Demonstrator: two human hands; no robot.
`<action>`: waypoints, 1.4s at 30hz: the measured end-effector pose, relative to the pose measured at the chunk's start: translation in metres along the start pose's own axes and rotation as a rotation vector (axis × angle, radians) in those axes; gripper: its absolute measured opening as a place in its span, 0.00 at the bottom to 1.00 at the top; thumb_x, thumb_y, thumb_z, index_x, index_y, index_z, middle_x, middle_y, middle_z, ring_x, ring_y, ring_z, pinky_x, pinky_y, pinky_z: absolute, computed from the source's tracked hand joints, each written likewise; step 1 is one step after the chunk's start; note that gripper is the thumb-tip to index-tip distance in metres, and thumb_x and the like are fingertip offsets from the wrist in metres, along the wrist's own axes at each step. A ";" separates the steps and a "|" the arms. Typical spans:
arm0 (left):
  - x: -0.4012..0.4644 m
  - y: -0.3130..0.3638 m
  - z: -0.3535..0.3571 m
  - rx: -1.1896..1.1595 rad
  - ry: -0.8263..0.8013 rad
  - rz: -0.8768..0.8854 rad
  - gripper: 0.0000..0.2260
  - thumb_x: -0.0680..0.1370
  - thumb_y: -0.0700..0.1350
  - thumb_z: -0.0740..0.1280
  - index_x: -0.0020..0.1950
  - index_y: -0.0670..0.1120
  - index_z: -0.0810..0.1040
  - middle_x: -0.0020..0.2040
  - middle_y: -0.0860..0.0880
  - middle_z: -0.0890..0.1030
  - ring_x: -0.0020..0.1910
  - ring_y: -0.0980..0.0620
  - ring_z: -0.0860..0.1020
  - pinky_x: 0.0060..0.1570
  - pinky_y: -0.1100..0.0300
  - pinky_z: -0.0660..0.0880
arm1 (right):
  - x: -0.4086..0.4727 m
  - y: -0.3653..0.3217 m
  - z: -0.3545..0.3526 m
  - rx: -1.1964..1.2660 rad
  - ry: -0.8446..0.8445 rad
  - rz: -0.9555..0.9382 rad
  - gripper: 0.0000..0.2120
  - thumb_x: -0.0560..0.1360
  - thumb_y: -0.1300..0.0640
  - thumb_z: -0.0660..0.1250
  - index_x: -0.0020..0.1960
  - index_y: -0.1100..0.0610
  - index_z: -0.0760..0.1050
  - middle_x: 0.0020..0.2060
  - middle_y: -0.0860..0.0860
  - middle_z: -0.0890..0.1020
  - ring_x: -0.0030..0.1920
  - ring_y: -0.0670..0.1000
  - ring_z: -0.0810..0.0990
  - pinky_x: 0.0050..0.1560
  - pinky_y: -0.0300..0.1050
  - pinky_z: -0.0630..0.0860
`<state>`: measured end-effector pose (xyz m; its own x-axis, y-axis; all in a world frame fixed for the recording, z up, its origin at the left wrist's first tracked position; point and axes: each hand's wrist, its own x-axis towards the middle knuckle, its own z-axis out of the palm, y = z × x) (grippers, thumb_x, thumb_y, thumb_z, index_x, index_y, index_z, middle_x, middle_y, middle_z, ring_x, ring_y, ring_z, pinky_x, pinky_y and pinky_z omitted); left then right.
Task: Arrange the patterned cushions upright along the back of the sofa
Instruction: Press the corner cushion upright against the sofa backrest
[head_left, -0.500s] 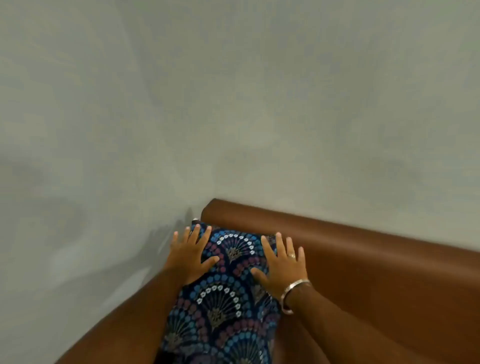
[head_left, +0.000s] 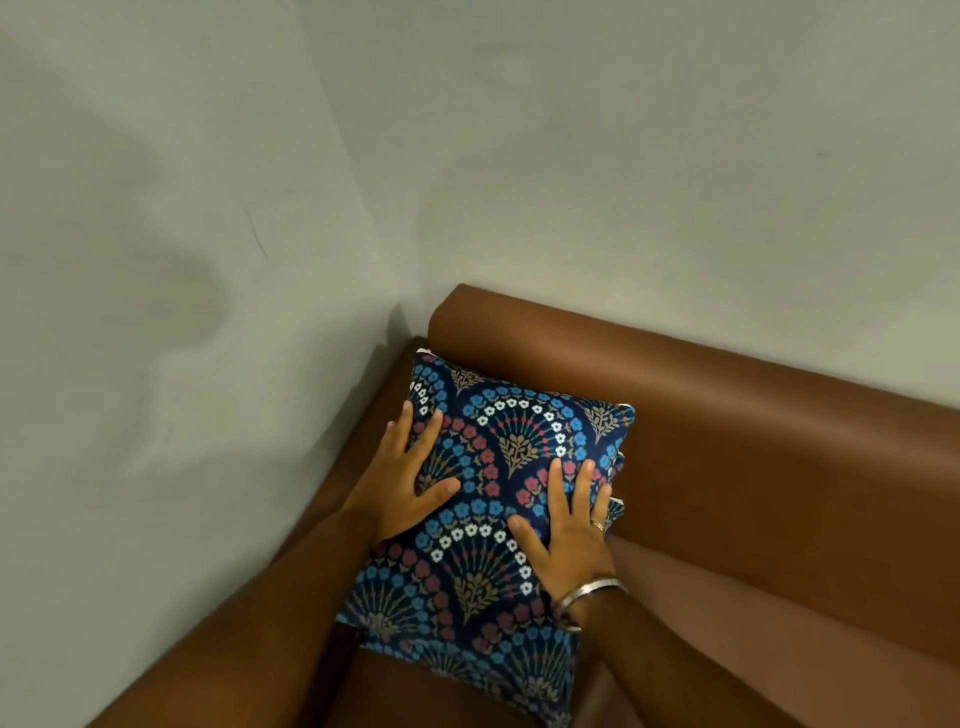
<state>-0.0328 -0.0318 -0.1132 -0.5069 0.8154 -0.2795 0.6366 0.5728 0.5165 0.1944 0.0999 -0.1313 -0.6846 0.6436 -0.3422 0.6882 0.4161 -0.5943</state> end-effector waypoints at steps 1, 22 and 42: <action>0.001 0.002 -0.004 -0.086 -0.010 -0.044 0.43 0.70 0.74 0.63 0.76 0.71 0.39 0.81 0.49 0.33 0.79 0.40 0.39 0.75 0.36 0.50 | -0.001 -0.002 -0.002 0.052 0.003 0.009 0.44 0.67 0.23 0.50 0.72 0.36 0.29 0.72 0.45 0.25 0.73 0.62 0.27 0.72 0.66 0.53; -0.060 0.461 0.356 -0.184 -0.113 0.368 0.54 0.63 0.76 0.69 0.75 0.70 0.35 0.81 0.44 0.42 0.80 0.44 0.48 0.75 0.40 0.60 | -0.229 0.452 -0.251 0.914 0.718 0.221 0.51 0.59 0.46 0.81 0.72 0.33 0.54 0.67 0.36 0.69 0.61 0.34 0.75 0.55 0.38 0.79; -0.021 0.488 0.460 0.382 -0.506 0.662 0.41 0.81 0.58 0.60 0.72 0.63 0.25 0.80 0.48 0.36 0.80 0.42 0.39 0.78 0.43 0.45 | -0.249 0.541 -0.160 0.014 0.469 0.357 0.38 0.73 0.43 0.55 0.77 0.42 0.38 0.76 0.60 0.56 0.74 0.68 0.58 0.64 0.73 0.64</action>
<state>0.5562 0.2690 -0.2274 0.2873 0.8750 -0.3897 0.9011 -0.1089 0.4198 0.7752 0.2673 -0.2514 -0.2294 0.9590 -0.1666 0.8515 0.1149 -0.5116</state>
